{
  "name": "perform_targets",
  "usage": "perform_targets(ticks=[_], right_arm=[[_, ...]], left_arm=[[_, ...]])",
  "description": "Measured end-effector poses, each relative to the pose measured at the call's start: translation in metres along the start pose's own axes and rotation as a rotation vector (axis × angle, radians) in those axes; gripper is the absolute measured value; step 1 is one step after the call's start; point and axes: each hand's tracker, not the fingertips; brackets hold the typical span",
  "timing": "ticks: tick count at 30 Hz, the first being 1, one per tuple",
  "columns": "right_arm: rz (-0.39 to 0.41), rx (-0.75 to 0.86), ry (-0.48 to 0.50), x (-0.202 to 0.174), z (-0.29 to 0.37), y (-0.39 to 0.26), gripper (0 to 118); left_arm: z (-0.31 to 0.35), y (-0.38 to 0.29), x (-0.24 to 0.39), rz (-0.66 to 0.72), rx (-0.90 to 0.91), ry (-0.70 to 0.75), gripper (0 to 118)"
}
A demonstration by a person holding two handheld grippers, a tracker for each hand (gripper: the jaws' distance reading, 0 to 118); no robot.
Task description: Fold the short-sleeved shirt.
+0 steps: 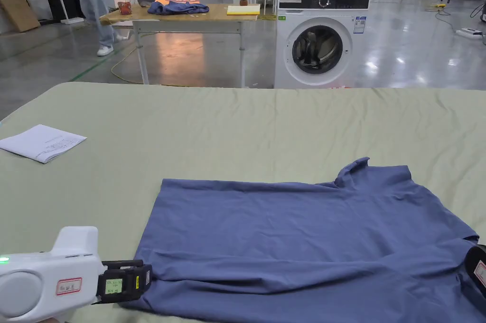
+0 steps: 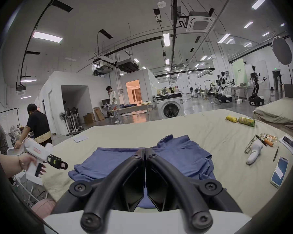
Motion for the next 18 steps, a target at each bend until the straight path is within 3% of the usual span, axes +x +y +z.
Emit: perform_targets(ticks=[7,10,11,13,15,16,17,18], right_arm=[[-0.015,-0.061,0.002,0.012,-0.005,-0.01,0],[-0.012,-0.078,-0.012,0.008,-0.007,-0.009,0],[-0.017,-0.082,-0.012,0.01,-0.008,-0.009,0],[-0.03,-0.077,-0.013,0.011,-0.006,-0.012,0],[-0.037,-0.076,-0.015,0.013,-0.007,-0.012,0],[-0.041,-0.076,-0.019,0.015,-0.006,-0.012,0],[-0.054,-0.078,-0.024,0.019,-0.005,-0.011,0],[-0.071,-0.081,-0.028,0.022,-0.006,-0.011,0]], left_arm=[[-0.079,-0.02,0.004,-0.017,-0.17,0.078,104],[-0.079,-0.027,0.021,-0.097,-0.114,0.129,106],[-0.076,-0.025,0.022,-0.091,-0.116,0.128,100],[-0.061,-0.022,0.028,-0.091,-0.102,0.106,69],[-0.044,-0.026,0.037,-0.159,-0.044,0.08,50],[-0.038,-0.027,0.044,-0.175,-0.016,0.044,17],[-0.033,-0.027,0.048,-0.144,-0.016,-0.057,1],[-0.031,-0.028,0.049,-0.115,-0.031,-0.051,1]])
